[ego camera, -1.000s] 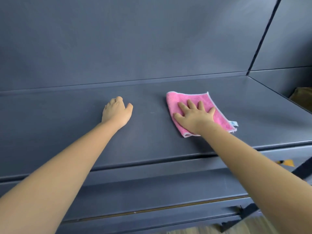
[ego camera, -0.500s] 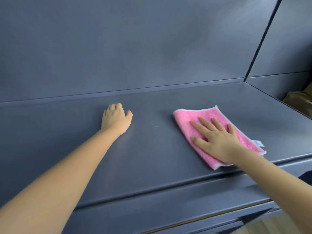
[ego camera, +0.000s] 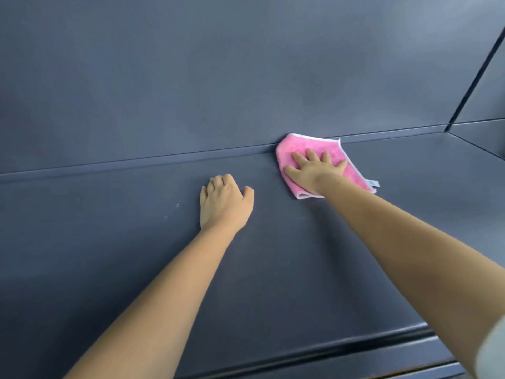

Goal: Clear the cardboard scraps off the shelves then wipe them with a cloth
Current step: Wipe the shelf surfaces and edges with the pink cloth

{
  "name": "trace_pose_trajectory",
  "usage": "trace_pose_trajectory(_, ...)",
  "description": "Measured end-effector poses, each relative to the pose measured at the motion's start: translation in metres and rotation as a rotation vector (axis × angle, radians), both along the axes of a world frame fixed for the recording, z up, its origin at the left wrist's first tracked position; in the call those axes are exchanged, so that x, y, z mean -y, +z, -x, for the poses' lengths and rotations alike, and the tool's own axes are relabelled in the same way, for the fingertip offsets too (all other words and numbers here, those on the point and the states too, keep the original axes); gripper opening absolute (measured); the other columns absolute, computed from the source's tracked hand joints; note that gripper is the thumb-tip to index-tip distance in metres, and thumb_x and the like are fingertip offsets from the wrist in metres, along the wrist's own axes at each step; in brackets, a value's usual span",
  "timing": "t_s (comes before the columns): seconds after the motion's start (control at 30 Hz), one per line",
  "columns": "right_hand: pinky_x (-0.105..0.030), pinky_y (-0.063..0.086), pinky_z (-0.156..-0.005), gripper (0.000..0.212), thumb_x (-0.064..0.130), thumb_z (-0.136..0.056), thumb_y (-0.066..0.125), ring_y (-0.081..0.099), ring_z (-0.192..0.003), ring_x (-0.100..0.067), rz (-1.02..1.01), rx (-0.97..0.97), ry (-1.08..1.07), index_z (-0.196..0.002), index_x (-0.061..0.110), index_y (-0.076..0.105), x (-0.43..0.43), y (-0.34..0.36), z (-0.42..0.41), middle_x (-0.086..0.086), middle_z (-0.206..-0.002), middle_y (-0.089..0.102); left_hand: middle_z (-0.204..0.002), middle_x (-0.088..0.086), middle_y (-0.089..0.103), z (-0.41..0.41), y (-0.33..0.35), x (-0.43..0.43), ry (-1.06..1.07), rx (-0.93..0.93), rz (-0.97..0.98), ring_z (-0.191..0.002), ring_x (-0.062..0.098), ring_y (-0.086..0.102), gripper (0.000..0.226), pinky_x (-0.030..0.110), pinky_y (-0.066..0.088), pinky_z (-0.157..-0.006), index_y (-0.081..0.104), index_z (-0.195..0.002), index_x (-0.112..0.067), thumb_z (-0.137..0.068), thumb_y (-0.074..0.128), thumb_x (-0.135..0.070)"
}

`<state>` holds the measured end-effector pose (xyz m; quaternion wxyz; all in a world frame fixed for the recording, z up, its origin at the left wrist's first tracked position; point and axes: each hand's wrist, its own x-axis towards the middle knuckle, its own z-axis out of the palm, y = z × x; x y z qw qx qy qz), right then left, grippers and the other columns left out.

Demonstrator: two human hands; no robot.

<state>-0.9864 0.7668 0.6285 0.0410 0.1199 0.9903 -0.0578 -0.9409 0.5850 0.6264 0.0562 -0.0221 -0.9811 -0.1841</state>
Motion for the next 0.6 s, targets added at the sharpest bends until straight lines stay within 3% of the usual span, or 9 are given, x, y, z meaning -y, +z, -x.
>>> trace_pose_trajectory(0.33,-0.065,-0.002,-0.107,0.061,0.061,-0.089,0.014,-0.002,-0.145,-0.032,0.014,-0.042,0.246,-0.146,0.041,0.008,0.071,-0.006,-0.054,0.005,-0.158,0.004,-0.135,0.02,0.047,-0.001,0.005,0.001,0.042,-0.022,-0.167,-0.128,0.032,0.04,0.037,0.039,0.025,-0.108,0.045,-0.123,0.001,-0.095,0.031,-0.021)
trace_pose_trajectory(0.6,-0.055,-0.004,-0.112,0.059,0.061,-0.089,0.021,-0.003,-0.146,-0.023,0.015,-0.047,0.264,-0.144,0.047,0.004,0.026,-0.006,-0.147,0.013,-0.158,0.0,-0.136,0.016,0.047,-0.003,0.006,0.003,0.015,-0.001,-0.203,-0.125,0.031,0.042,0.046,0.038,0.029,-0.105,0.044,-0.127,-0.001,-0.094,0.034,-0.031)
